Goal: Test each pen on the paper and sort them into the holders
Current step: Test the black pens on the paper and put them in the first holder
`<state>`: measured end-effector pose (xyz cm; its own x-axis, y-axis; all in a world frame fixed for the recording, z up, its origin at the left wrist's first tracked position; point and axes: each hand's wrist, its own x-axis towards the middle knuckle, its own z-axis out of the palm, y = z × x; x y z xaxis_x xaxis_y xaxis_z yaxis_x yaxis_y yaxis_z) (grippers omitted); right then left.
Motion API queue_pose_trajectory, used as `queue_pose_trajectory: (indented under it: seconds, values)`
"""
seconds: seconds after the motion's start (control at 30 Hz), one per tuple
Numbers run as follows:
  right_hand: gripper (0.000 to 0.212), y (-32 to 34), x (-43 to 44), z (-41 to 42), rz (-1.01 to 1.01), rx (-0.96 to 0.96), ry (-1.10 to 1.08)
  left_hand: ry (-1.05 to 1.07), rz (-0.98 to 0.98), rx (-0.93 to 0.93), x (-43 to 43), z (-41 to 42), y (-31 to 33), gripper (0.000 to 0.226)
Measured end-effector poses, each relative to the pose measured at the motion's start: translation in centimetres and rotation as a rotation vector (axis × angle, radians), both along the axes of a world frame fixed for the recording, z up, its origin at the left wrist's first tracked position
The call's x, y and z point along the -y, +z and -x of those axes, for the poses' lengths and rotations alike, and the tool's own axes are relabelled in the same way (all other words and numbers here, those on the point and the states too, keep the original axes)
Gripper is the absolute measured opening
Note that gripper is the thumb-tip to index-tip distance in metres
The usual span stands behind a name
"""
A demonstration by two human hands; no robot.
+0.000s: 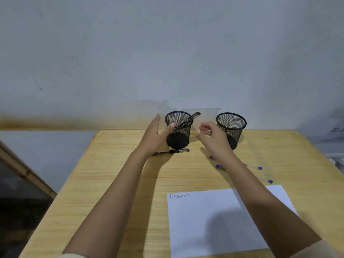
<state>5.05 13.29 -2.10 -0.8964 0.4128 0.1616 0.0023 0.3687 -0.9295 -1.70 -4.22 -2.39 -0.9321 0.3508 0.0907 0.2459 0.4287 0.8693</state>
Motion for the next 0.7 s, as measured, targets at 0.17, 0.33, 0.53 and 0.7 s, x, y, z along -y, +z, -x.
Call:
queue_pose_trajectory:
  seconds: [0.17,0.33,0.53,0.7]
  values:
    - [0.032,-3.6,1.7,-2.1,-0.393,-0.015,0.148,0.048,0.239,-0.073,4.1,-2.9,-2.9,0.073]
    - [0.032,-4.9,3.2,-0.6,-0.662,0.023,0.337,0.126,0.499,-0.105,8.6,-5.5,-5.9,0.08]
    - [0.033,-5.8,4.5,1.2,-0.906,0.018,0.365,0.133,0.699,-0.148,9.5,-6.4,-7.0,0.082]
    - [0.028,-5.5,5.1,2.1,-1.004,0.056,0.352,0.144,0.726,-0.145,9.3,-6.5,-7.0,0.081]
